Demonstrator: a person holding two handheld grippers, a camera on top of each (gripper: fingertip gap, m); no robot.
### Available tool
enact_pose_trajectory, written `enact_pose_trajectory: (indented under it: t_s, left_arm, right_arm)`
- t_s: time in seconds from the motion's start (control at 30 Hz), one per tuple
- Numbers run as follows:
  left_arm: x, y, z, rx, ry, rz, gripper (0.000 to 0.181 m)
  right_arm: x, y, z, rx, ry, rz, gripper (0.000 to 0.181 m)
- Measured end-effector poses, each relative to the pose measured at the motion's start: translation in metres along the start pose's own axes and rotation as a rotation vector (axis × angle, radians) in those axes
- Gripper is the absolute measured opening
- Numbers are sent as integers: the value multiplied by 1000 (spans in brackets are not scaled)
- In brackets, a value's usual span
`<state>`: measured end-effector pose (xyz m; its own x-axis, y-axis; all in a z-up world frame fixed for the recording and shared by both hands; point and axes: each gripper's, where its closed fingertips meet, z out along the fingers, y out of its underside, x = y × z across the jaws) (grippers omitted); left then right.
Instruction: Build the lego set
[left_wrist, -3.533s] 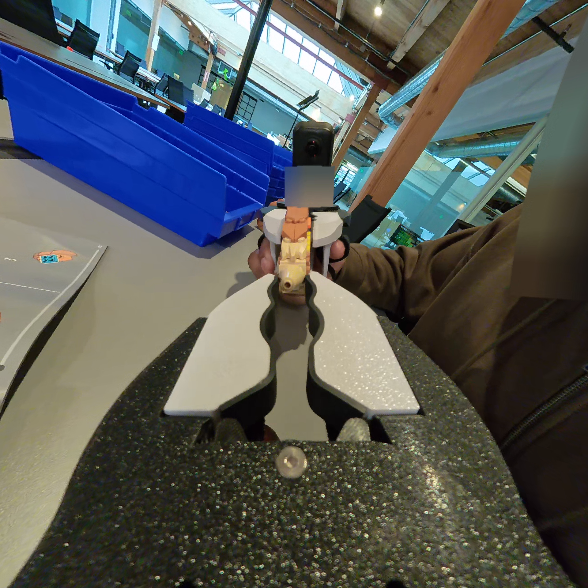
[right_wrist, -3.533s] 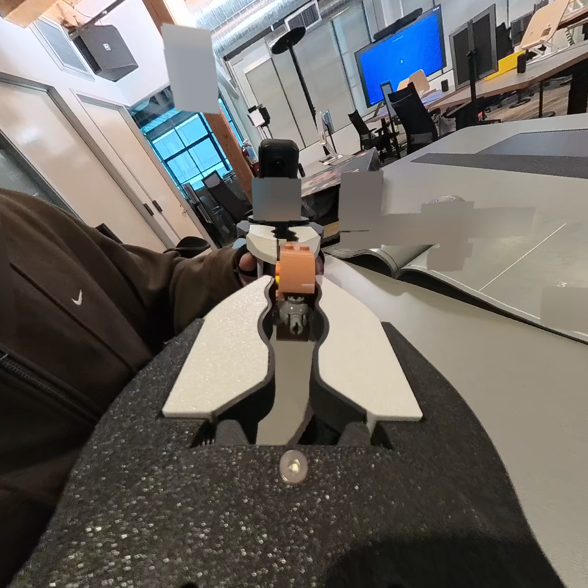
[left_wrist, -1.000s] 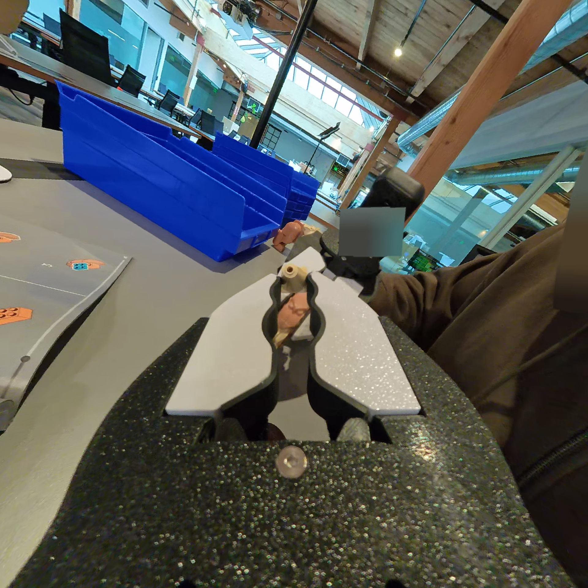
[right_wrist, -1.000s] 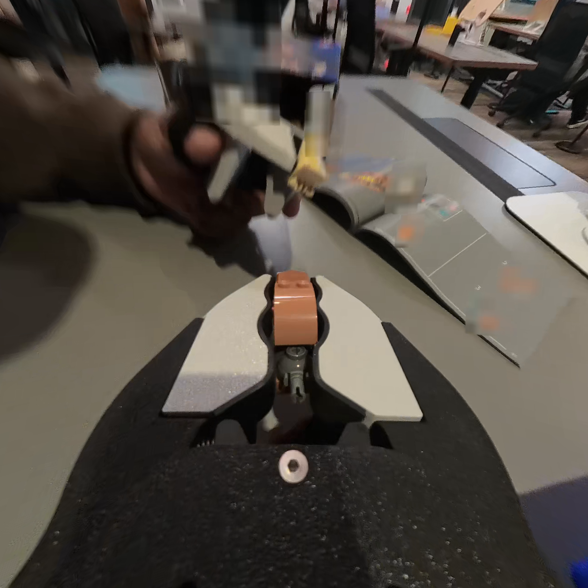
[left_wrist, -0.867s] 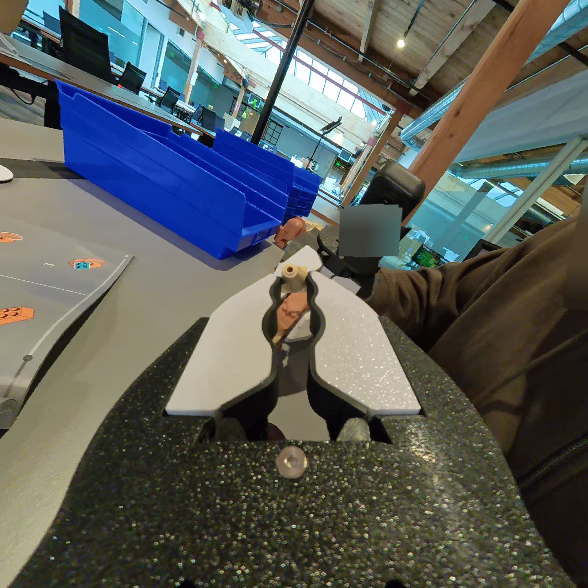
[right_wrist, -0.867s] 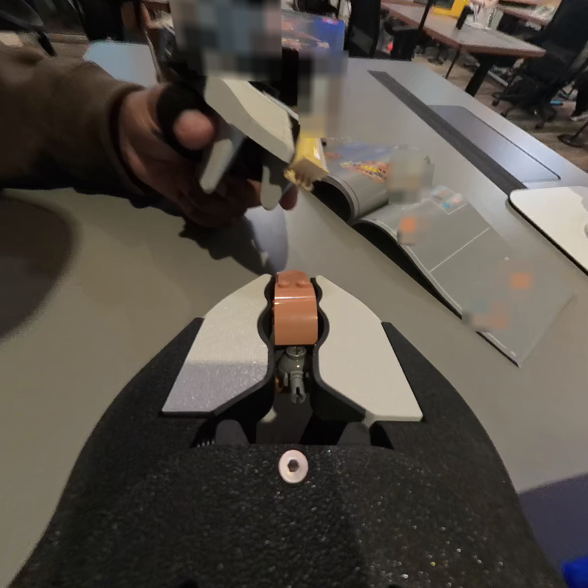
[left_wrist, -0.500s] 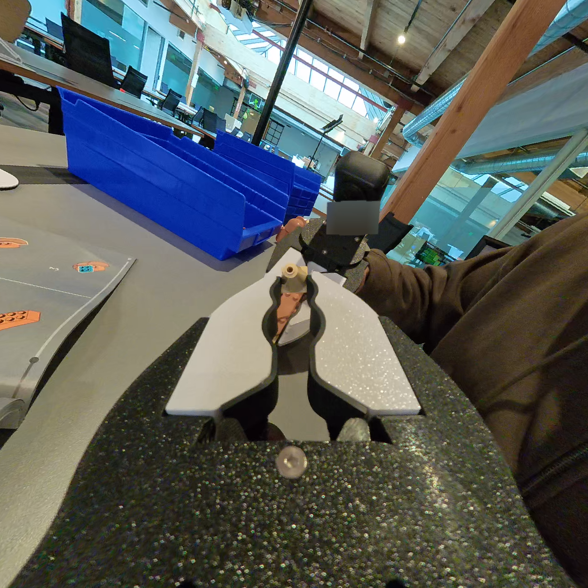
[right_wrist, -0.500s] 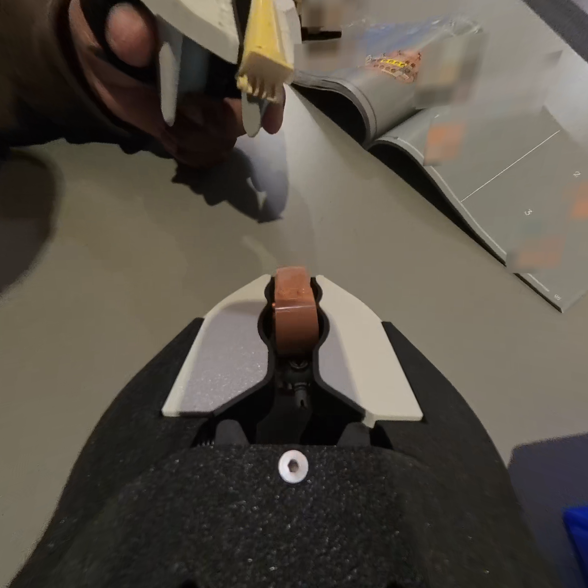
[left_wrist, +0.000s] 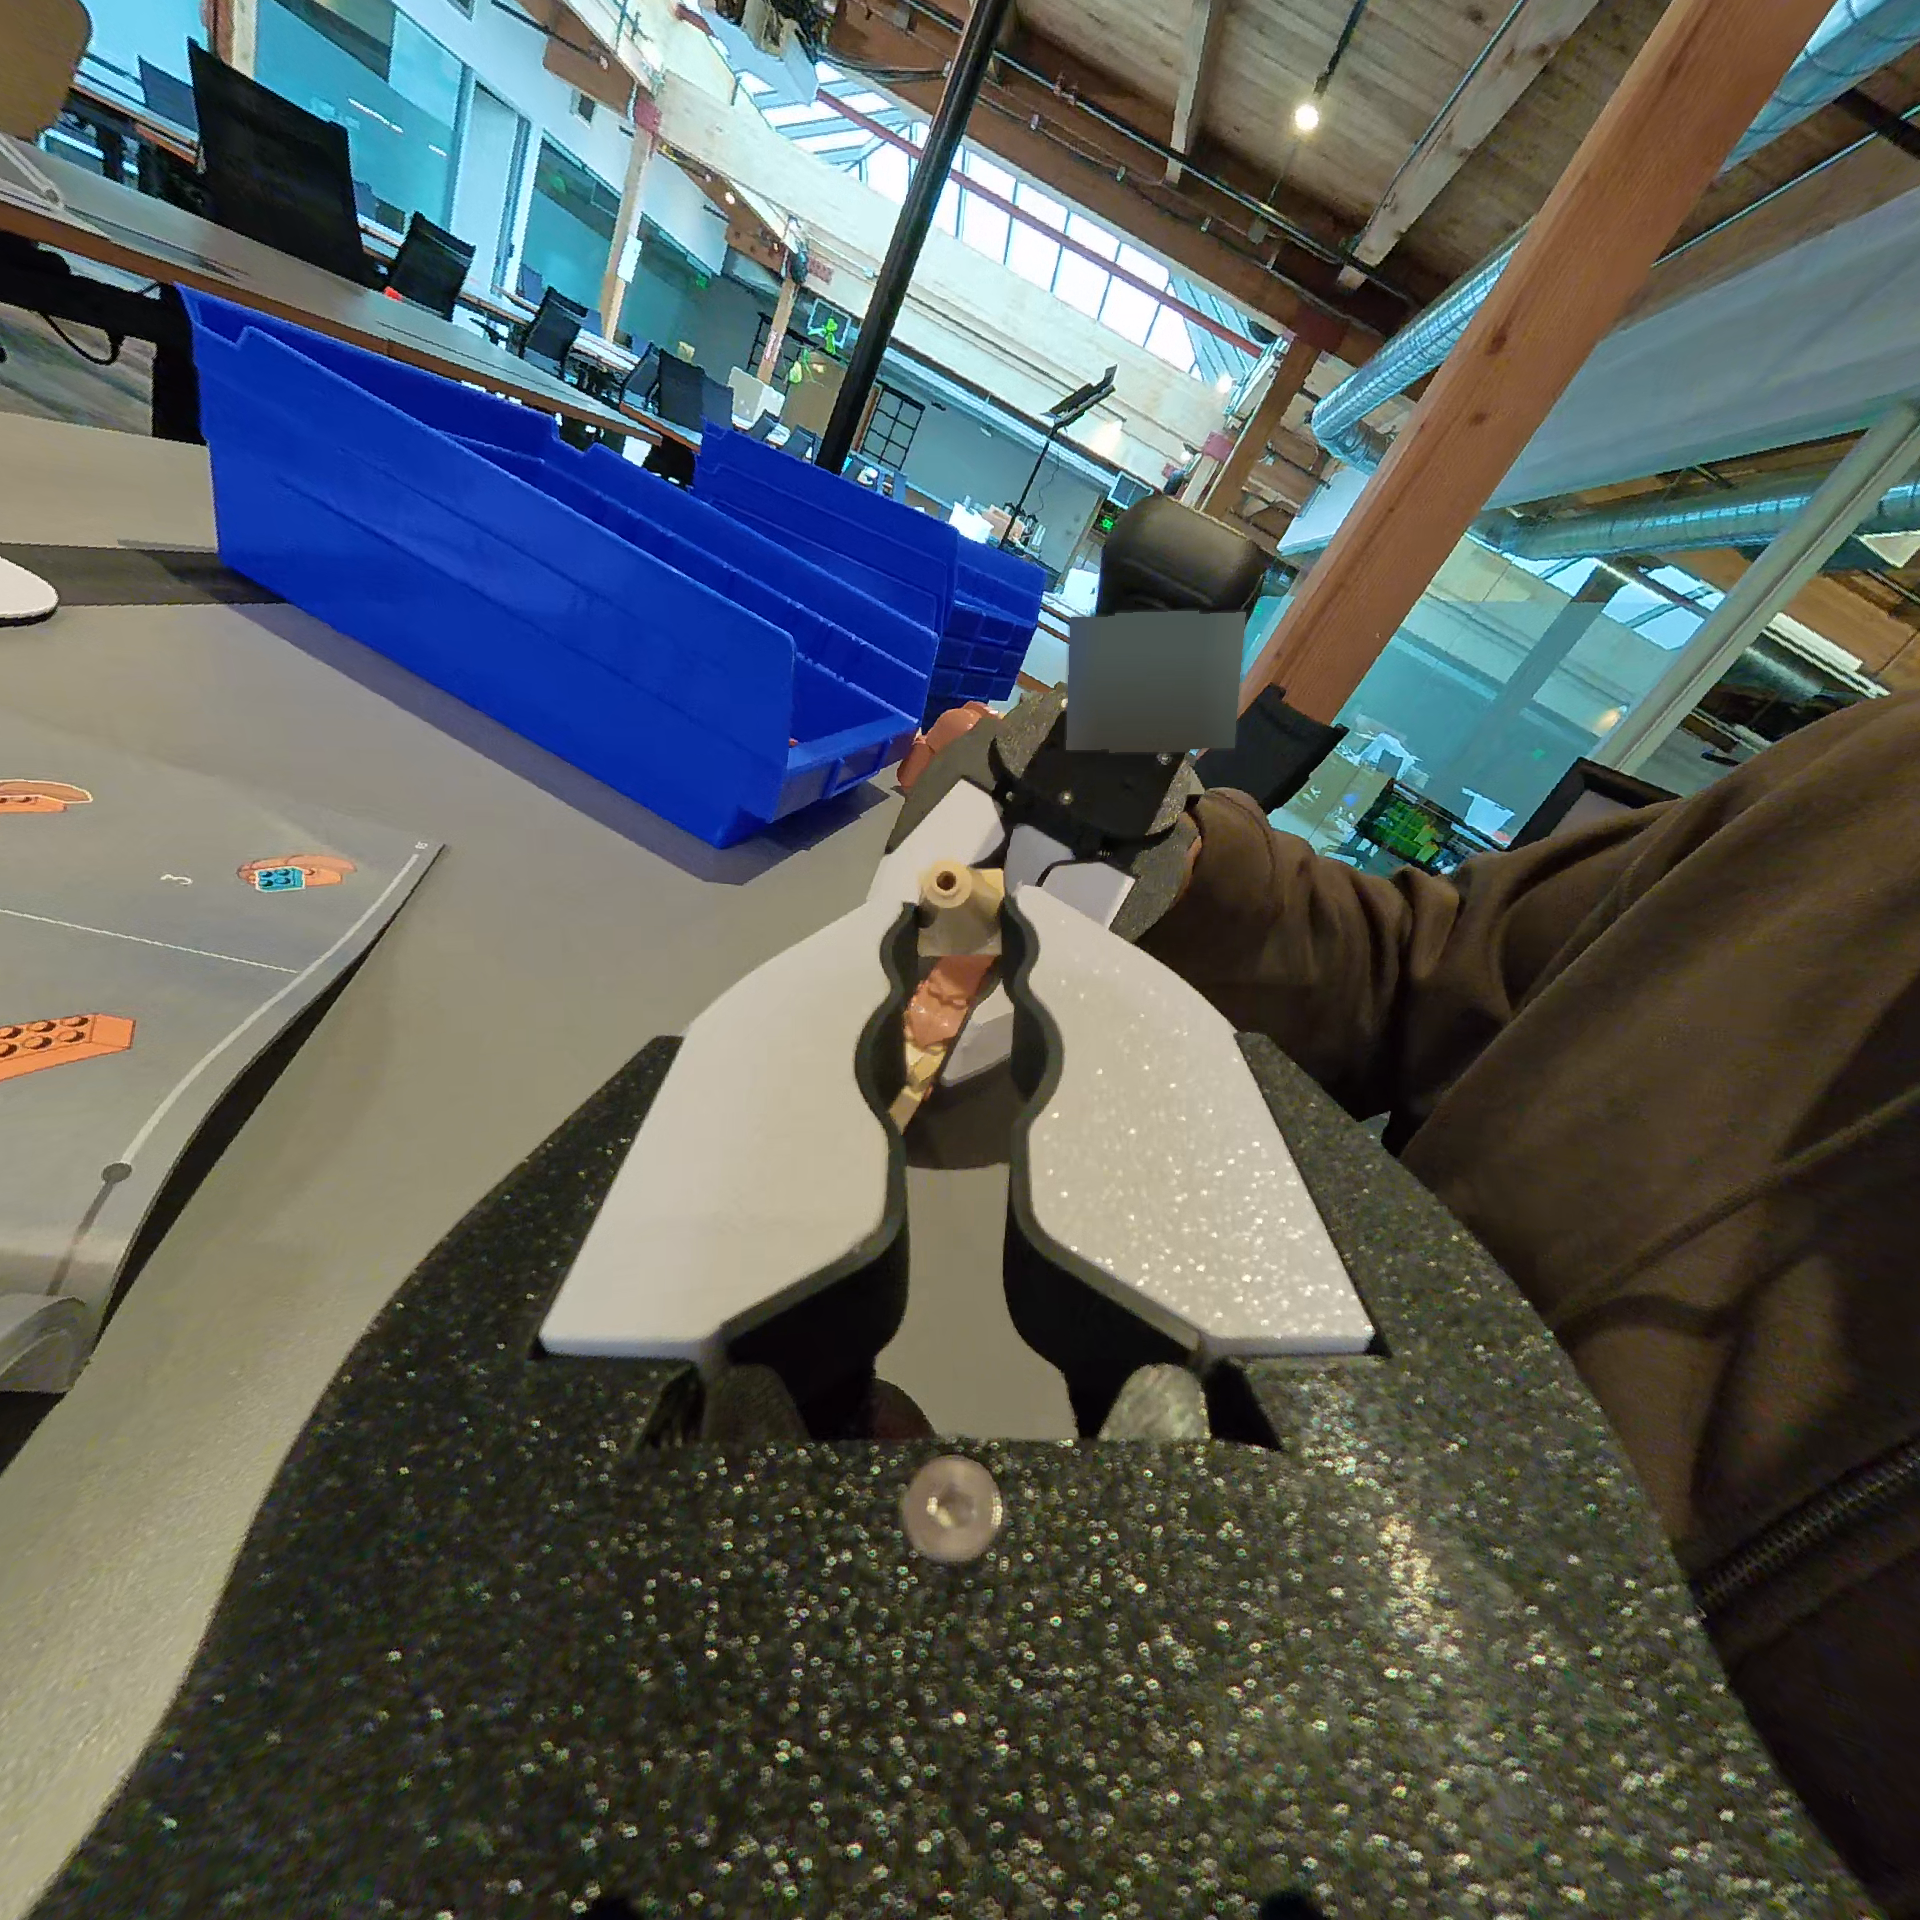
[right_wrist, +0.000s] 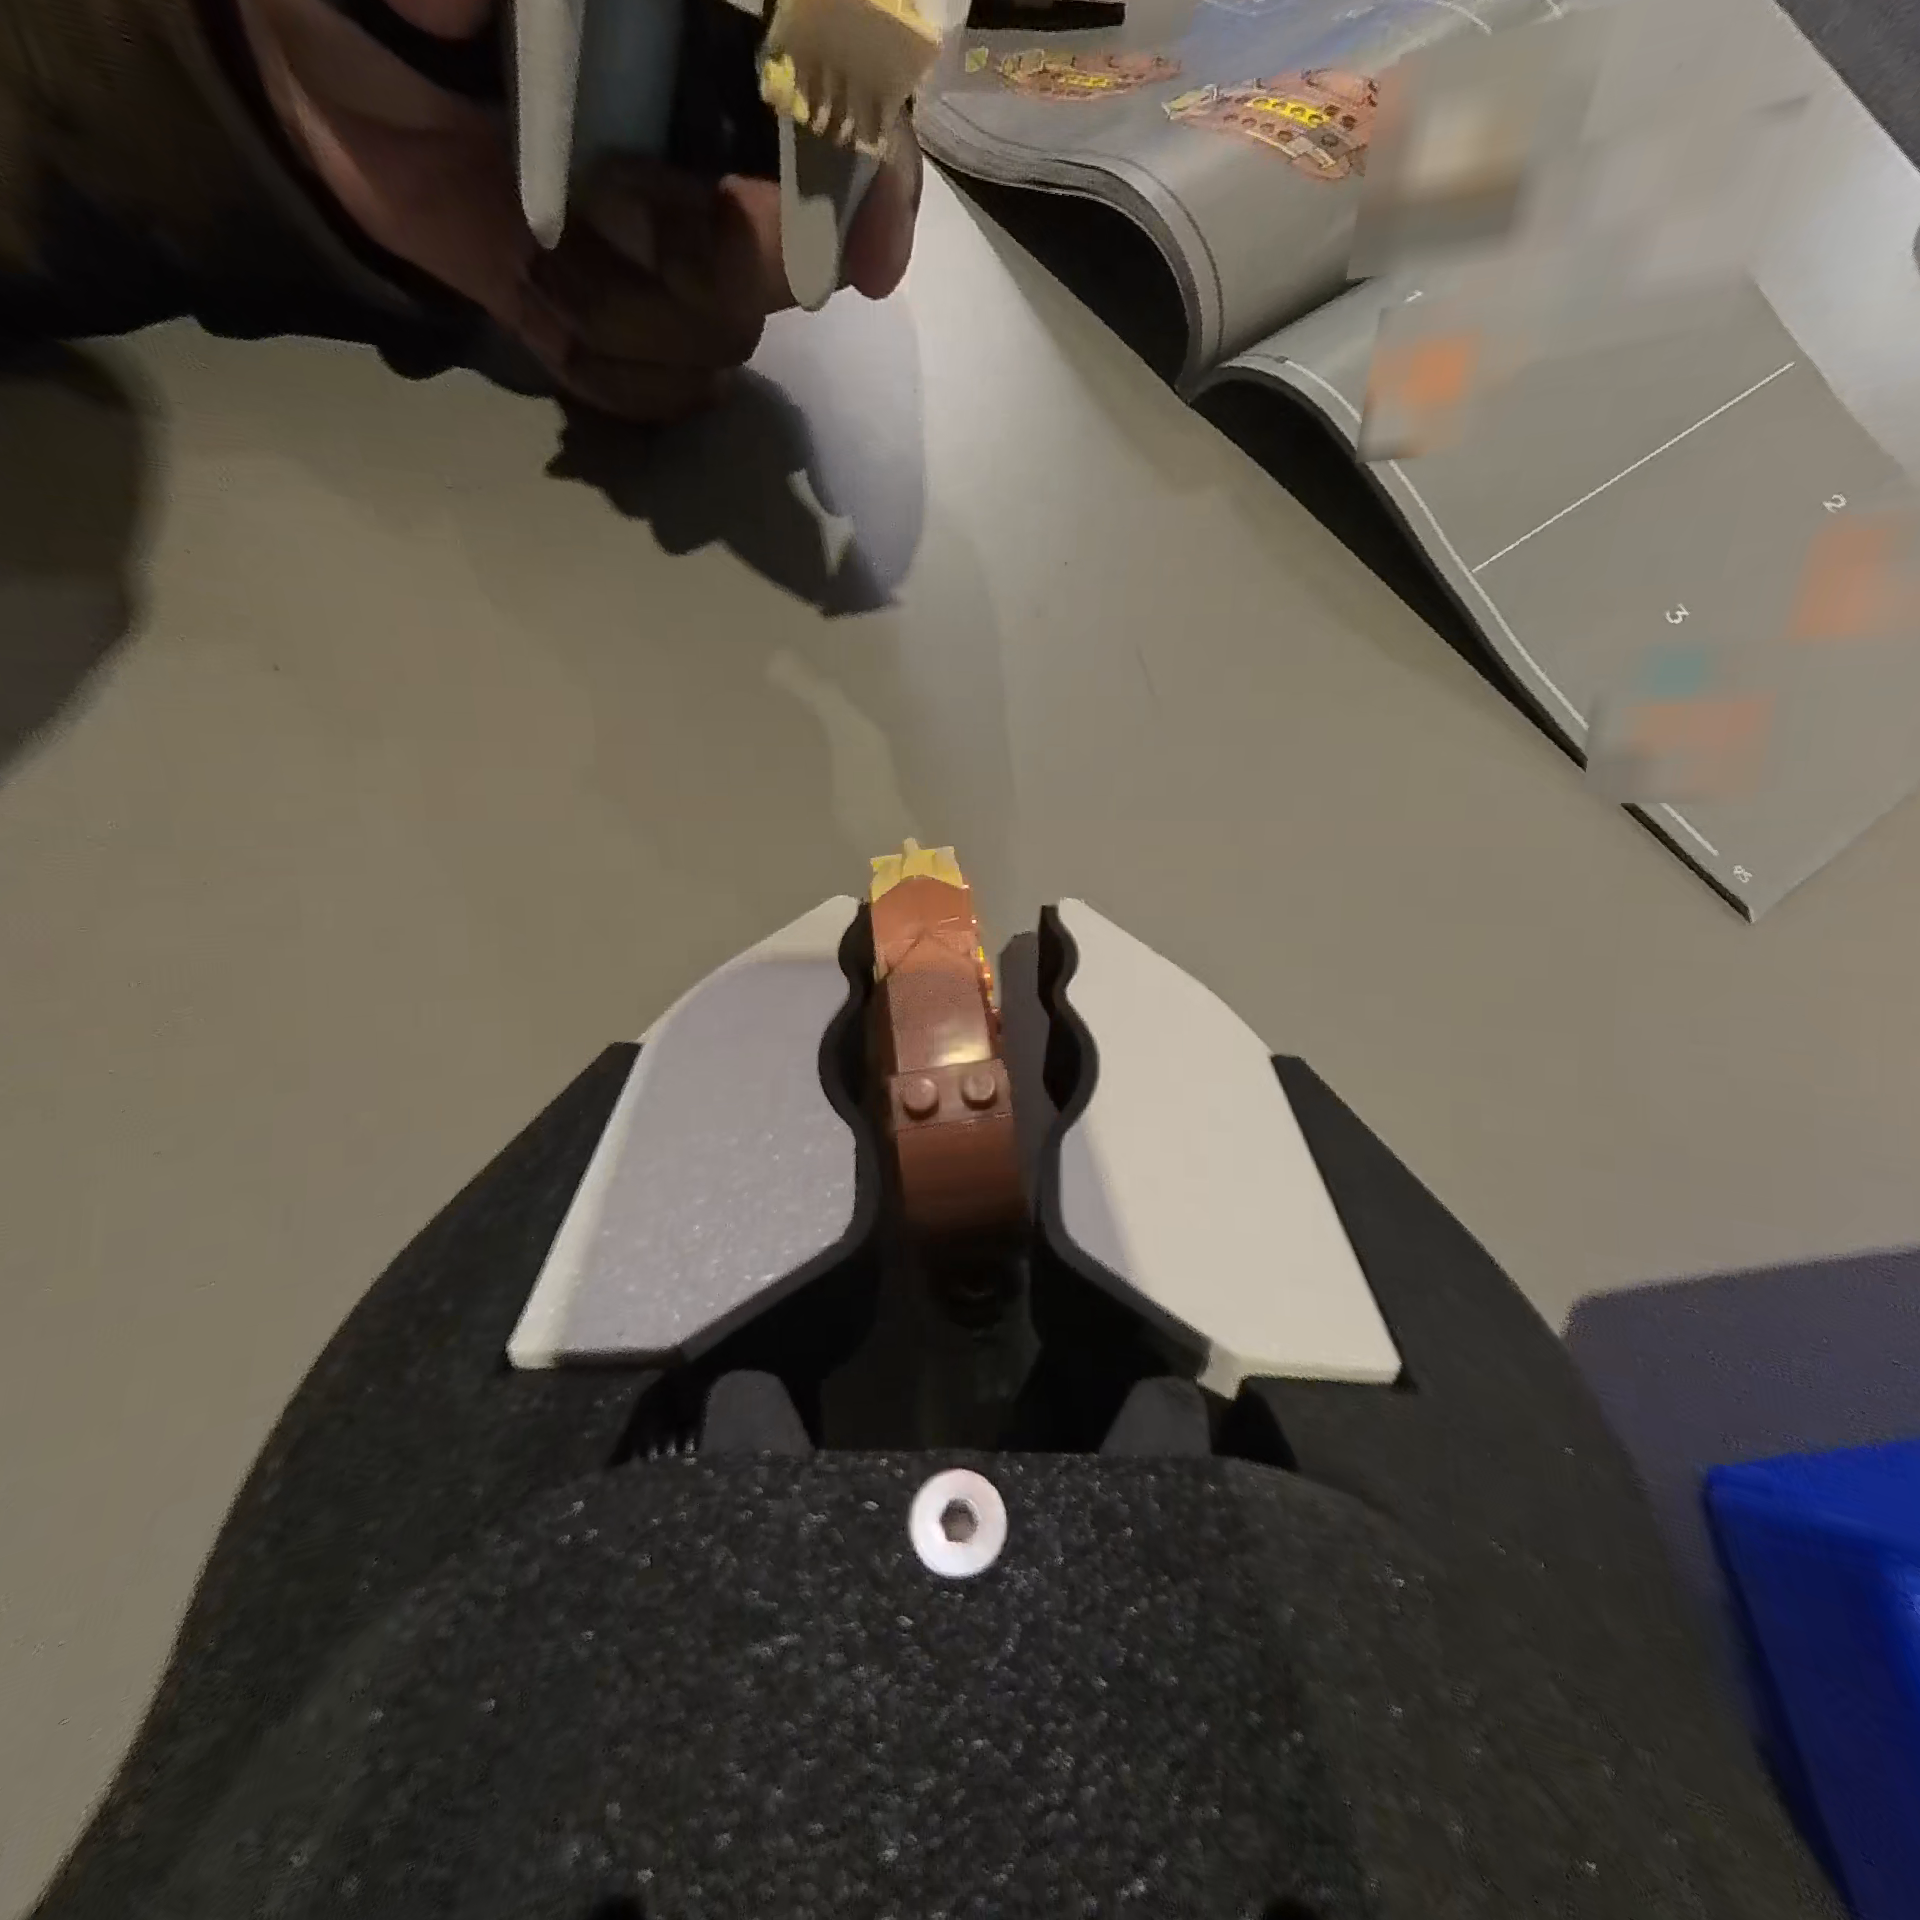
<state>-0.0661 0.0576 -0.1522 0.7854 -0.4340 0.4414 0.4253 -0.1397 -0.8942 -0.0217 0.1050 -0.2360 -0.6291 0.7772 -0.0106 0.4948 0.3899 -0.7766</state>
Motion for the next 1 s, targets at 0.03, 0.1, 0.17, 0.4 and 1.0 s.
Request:
enact_pose_trajectory:
  t_s: [0.03,0.1,0.17,0.4,1.0]
  left_arm:
    - [0,0,0,-1,1,-1,15]
    - [0,1,1,-5,3,-1,15]
    - [1,2,1,-8,6,-2,15]
    - [2,3,2,-13,11,-2,15]
    - [1,8,3,-38,14,6,15]
  right_arm:
    - [1,0,-1,1,4,-1,32]
    - [1,0,-2,4,9,1,33]
    - [2,0,-3,5,14,-4,35]
    - [5,4,-14,-43,55,-83,43]
    - [-11,16,1,-381,-126,-321,48]
